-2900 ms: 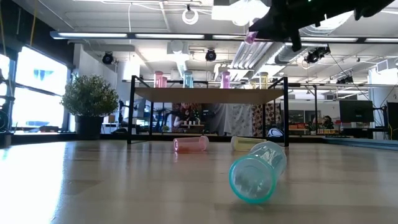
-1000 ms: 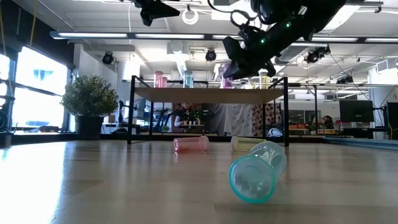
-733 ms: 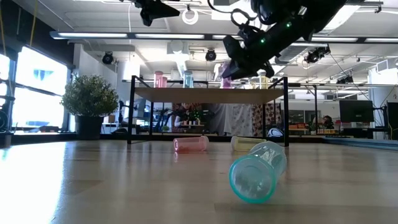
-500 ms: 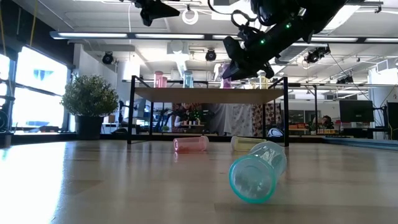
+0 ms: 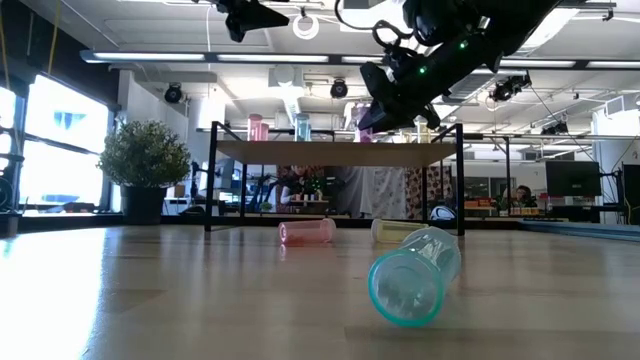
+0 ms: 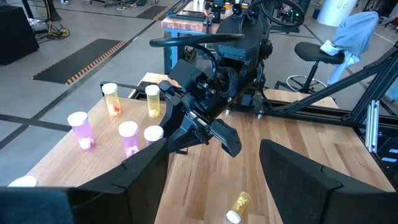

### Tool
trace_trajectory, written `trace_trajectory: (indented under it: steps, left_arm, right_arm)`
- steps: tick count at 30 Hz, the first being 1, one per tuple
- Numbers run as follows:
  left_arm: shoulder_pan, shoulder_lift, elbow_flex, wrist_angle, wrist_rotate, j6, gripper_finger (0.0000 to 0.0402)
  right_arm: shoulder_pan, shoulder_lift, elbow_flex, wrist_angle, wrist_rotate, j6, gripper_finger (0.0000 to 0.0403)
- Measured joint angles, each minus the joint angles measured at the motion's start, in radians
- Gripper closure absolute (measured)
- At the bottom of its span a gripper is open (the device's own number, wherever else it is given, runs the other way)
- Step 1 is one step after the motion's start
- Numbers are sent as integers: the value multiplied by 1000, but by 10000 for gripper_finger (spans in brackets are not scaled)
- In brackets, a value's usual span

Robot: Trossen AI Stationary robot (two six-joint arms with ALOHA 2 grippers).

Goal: Pick and place medicine bottles onto shelf by color
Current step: Put the purple pill bottle on the shelf aligned with the other purple pill bottles, then put the pink pill bottle on the shelf aligned with the other pink pill bottles

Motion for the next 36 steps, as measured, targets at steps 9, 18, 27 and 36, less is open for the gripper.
trace_trajectory:
  steps: [9, 18, 27, 36]
  left_arm:
    - [0, 0, 0, 0, 0, 0, 159]
    - [0, 0, 0, 0, 0, 0, 159]
    - [0, 0, 0, 0, 0, 0, 159]
    - [0, 0, 0, 0, 0, 0, 159]
  right_arm:
    - [0, 0, 0, -5, -3, 25, 275]
    - [0, 0, 0, -6, -5, 31, 245]
    - [3, -16, 5, -42, -4, 51, 245]
    - [10, -16, 70, -186, 1, 81, 245]
